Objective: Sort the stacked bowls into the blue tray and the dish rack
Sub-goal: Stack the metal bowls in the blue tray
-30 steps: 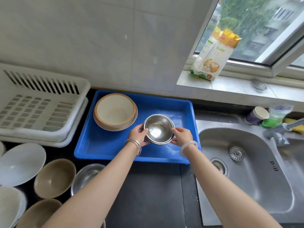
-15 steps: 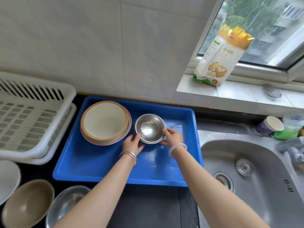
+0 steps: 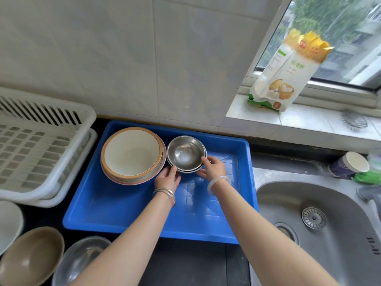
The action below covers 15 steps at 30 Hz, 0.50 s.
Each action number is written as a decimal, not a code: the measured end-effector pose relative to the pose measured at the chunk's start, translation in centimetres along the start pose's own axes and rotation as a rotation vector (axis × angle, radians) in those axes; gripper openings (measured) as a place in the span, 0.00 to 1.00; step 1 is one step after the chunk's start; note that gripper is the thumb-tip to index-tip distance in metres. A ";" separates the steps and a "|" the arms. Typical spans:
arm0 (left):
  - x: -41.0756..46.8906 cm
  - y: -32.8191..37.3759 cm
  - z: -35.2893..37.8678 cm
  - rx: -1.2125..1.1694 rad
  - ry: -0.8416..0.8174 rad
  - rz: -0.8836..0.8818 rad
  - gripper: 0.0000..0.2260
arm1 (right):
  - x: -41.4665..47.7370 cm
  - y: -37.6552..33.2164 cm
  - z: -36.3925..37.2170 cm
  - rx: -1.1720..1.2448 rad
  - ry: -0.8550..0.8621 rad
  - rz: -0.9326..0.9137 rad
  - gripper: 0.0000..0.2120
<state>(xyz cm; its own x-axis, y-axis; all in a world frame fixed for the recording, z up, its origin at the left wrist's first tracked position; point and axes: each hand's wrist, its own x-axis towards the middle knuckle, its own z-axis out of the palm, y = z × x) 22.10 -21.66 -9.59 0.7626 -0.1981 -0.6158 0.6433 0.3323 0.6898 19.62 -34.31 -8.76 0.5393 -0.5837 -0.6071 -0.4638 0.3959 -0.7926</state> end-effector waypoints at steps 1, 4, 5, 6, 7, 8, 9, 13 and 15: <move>0.0 0.0 0.0 0.000 0.002 0.002 0.14 | 0.0 0.0 -0.1 0.010 -0.005 0.005 0.14; -0.1 0.2 0.1 0.010 0.007 0.007 0.13 | -0.2 -0.1 -0.3 0.027 -0.025 0.024 0.13; -0.2 0.3 0.2 0.014 0.008 0.004 0.14 | -0.4 -0.2 -0.4 0.034 -0.039 0.028 0.12; -0.4 0.4 0.2 0.020 0.012 -0.002 0.14 | -0.7 -0.2 -0.5 0.037 -0.051 0.030 0.10; -0.6 0.6 0.1 0.030 0.017 -0.011 0.15 | -1.0 -0.3 -0.7 0.037 -0.060 0.030 0.09; -1.0 0.7 0.1 0.041 0.024 -0.020 0.16 | -1.3 -0.4 -0.8 0.029 -0.064 0.028 0.08; -1.4 0.7 -0.1 0.052 0.033 -0.027 0.17 | -1.6 -0.5 -1.0 0.012 -0.065 0.022 0.08; -3.7 1.3 -1.3 0.155 0.044 -0.007 0.19 | -3.8 -0.9 -1.9 -0.091 -0.067 -0.037 0.09; -5.4 1.9 -2.3 0.200 0.029 0.020 0.19 | -5.5 -1.0 -2.2 -0.129 -0.080 -0.082 0.11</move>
<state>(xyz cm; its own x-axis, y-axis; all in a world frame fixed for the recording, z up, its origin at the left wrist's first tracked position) 19.07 -17.83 -5.78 0.7752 -0.1656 -0.6096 0.6306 0.1454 0.7624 15.54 -33.02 -4.49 0.6305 -0.5501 -0.5477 -0.5000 0.2518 -0.8286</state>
